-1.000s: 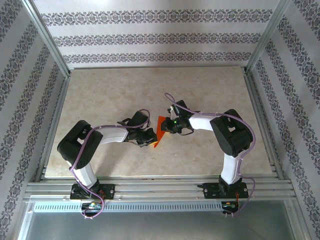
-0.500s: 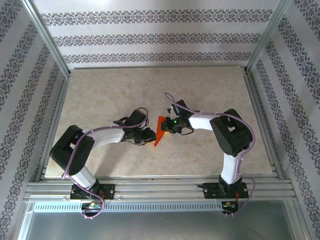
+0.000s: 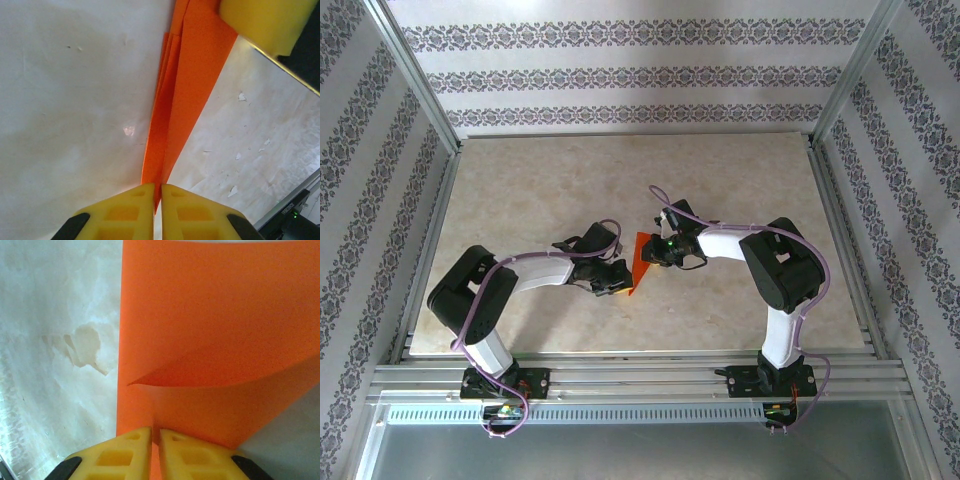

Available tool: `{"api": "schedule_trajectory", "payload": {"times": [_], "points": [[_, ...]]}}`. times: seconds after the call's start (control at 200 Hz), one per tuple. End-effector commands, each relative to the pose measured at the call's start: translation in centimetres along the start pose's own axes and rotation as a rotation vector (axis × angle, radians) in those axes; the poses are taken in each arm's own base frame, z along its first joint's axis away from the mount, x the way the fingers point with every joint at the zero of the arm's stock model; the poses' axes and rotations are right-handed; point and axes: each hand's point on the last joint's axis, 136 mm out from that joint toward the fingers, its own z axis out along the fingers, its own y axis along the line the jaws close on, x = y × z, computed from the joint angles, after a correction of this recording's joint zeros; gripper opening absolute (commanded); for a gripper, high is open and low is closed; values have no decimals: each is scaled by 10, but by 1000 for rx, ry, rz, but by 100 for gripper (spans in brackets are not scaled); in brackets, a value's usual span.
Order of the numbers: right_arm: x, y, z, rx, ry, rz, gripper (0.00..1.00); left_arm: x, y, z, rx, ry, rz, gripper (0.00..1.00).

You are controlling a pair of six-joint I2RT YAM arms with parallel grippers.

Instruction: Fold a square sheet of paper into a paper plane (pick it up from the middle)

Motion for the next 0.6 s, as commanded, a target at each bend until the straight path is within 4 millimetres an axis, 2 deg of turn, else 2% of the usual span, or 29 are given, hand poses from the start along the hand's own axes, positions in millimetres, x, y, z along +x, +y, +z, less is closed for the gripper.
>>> {"api": "schedule_trajectory", "payload": {"times": [0.0,0.595], "points": [[18,-44,18,133,54,46,18,0,-7,3,5,9,36,10],[19,-46,19,138,57,51,18,9,5,17,-48,52,36,7]]}}
